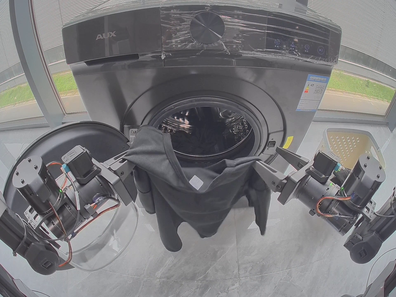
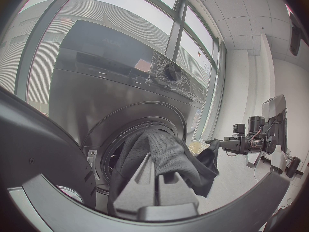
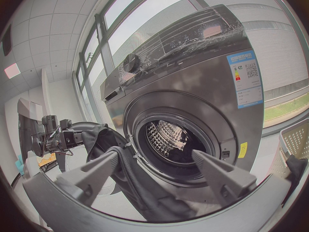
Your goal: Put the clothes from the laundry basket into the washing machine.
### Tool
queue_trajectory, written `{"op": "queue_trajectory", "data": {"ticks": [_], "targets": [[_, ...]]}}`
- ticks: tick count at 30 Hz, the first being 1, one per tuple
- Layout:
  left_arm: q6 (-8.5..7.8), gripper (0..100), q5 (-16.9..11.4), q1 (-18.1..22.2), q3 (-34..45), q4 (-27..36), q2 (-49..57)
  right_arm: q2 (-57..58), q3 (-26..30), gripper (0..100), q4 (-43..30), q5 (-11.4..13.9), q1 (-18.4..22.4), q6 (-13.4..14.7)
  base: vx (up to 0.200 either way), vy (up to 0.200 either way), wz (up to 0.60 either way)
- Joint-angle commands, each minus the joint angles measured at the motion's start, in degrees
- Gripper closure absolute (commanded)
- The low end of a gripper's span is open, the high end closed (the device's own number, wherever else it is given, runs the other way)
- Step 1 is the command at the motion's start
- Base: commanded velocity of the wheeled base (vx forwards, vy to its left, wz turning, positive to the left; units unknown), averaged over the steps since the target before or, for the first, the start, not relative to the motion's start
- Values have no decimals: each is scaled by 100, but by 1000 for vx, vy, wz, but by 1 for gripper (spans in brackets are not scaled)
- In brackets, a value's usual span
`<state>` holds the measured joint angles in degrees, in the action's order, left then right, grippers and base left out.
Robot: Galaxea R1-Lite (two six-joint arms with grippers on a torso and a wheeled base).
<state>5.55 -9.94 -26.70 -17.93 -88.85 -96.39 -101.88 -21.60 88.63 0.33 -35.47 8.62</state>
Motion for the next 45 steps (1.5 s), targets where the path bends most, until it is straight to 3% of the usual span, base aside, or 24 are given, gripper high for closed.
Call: {"op": "queue_trajectory", "data": {"ticks": [1,10,13,24,45], "targets": [[8,100,0,-29,-17,-1,-3,-25,77,0,6,2,-38,-1,0,0,0],[96,100,18,-696,-378,-1,-64,-324,886,0,-3,143,-135,-9,0,0,0],[157,100,9,-872,-580,-1,-257,-755,1018,0,14,310,-118,-36,0,0,0],[166,100,-52,-1083,-808,-1,-284,-1897,-11,0,14,283,-188,-97,0,0,0],[157,100,9,-1320,-1072,-10,-653,-2680,-890,0,23,310,-583,-62,0,0,0]]}}
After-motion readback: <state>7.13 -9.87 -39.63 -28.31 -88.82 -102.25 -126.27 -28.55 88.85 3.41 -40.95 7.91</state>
